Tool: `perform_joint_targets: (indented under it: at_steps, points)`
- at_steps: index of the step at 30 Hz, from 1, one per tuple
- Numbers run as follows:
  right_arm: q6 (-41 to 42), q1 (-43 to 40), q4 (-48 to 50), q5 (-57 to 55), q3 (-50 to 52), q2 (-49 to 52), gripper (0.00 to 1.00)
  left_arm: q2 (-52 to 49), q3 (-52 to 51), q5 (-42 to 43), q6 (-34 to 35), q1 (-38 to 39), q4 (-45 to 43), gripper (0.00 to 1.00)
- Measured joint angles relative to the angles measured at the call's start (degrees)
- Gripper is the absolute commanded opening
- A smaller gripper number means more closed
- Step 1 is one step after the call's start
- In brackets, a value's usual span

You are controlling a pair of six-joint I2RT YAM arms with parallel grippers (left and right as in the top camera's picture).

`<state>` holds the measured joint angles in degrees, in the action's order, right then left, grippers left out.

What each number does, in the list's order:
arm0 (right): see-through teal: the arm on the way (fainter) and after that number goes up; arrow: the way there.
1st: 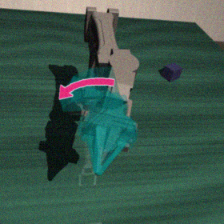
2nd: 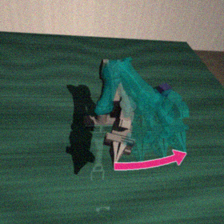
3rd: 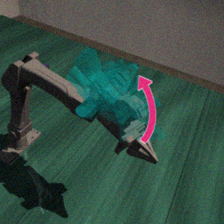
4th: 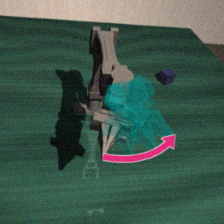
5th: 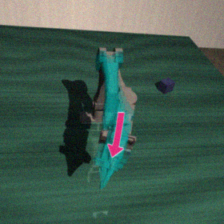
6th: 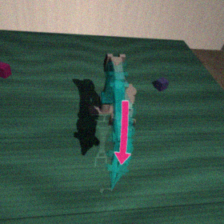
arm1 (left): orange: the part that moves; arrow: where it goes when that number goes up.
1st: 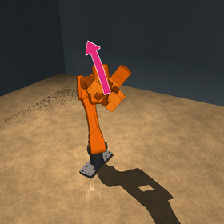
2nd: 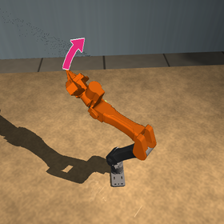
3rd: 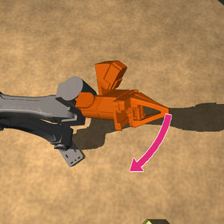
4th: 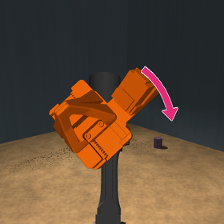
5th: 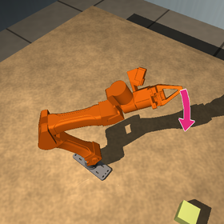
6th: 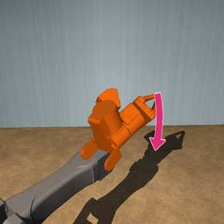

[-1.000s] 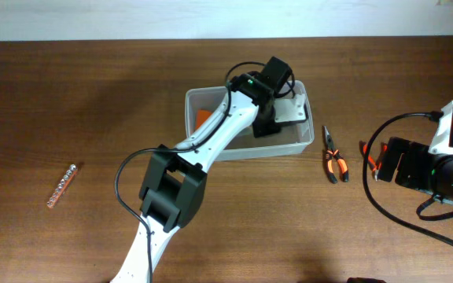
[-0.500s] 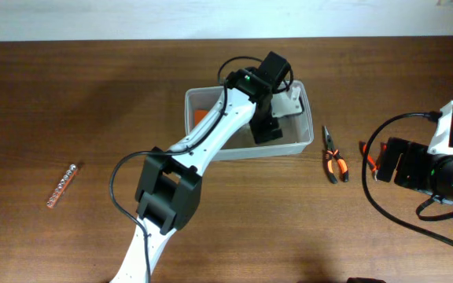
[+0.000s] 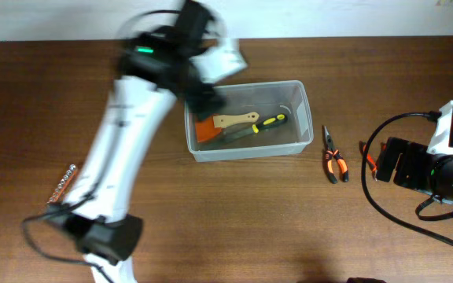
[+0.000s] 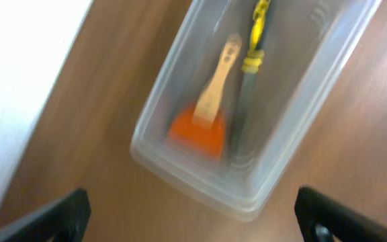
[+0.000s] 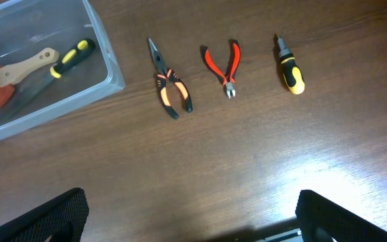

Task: Pack container
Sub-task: 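Grasp the copper socket bit strip with the left gripper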

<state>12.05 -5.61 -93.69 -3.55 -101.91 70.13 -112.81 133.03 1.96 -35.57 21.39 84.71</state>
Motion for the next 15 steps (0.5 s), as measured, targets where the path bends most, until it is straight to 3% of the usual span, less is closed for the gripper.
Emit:
perform_joint_targets:
  at_steps: [7, 15]
  points:
    - [0.0, 0.0, 0.0, 0.0, 0.0, 0.0, 0.99, 0.9, -7.7, -0.5, 5.8, -18.8, 5.7, 0.99]
    - [0.0, 0.0, 0.0, 0.0, 0.0, 1.2, 0.99, -0.2, -29.2, -0.9, 4.0, -37.2, -6.8, 1.0]
